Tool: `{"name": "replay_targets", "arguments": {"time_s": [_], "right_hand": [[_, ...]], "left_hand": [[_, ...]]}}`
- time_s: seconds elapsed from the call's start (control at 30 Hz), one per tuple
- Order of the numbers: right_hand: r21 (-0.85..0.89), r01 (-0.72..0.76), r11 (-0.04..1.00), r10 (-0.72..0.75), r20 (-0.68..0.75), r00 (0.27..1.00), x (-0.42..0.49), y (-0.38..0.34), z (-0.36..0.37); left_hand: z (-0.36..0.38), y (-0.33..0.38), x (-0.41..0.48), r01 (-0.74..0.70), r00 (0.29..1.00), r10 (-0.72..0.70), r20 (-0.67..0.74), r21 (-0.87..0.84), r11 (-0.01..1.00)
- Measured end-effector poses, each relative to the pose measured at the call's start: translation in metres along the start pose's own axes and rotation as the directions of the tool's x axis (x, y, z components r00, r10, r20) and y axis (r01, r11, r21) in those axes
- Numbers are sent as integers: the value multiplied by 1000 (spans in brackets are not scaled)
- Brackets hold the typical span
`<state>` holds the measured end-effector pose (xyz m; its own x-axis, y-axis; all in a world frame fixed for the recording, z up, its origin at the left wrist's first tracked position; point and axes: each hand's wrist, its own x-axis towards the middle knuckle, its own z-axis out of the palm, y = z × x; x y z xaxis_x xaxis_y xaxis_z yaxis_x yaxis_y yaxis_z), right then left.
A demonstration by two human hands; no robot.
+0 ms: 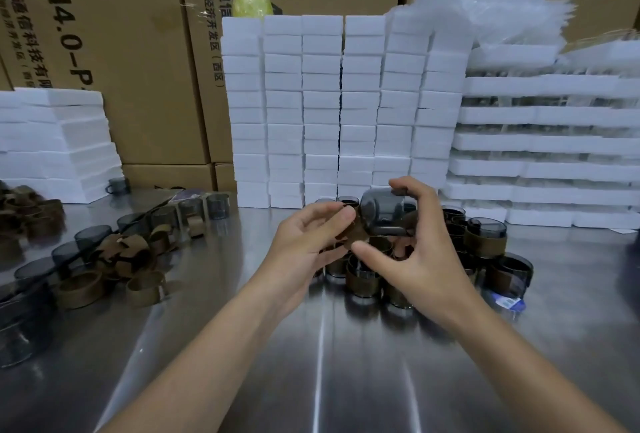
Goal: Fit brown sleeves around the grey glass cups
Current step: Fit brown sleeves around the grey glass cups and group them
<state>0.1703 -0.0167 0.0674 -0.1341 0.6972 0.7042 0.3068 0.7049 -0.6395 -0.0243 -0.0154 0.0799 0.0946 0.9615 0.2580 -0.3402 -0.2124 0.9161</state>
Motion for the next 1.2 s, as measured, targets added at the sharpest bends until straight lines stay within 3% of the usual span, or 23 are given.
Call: {"name": "replay_targets", "arguments": {"time_s": [0.07, 0.17, 0.27, 0.33, 0.5, 0.6, 0.77, 1.0, 1.2], "right_hand": [[-60, 28, 998, -26, 40, 999, -2, 3, 5], [-139, 62, 988, -66, -24, 998, -2, 5, 9], [-132, 20, 991, -38, -135, 990, 0, 4, 6], [-129, 2, 992, -20, -135, 991, 1, 3, 5], [-112, 23, 993, -36, -119, 992, -2, 4, 6], [-87, 51, 995, -63, -153, 986, -4, 1, 13], [-37, 149, 988, -153, -161, 975, -6, -1, 24], [-120, 121, 985, -118, 37, 992, -6, 4, 15], [-180, 141, 973, -127, 92, 988, -12, 3, 13]], "left_hand": [[3, 0, -2, -39, 999, 40, -29, 43, 998], [6, -2, -5, -60, 998, 60, -1, 102, 993], [6, 2, -7, -74, 992, 60, 109, 122, 990], [5, 4, -8, -76, 988, 59, 143, 117, 990], [6, 2, -8, -51, 995, 37, 95, 148, 988], [10, 1, -10, -12, 999, 7, 31, 178, 984], [16, 1, -11, 128, 988, -136, 79, 94, 987], [11, 8, -11, 204, 969, -210, 131, 55, 977], [10, 10, -13, 199, 964, -215, 153, 114, 973]]}}
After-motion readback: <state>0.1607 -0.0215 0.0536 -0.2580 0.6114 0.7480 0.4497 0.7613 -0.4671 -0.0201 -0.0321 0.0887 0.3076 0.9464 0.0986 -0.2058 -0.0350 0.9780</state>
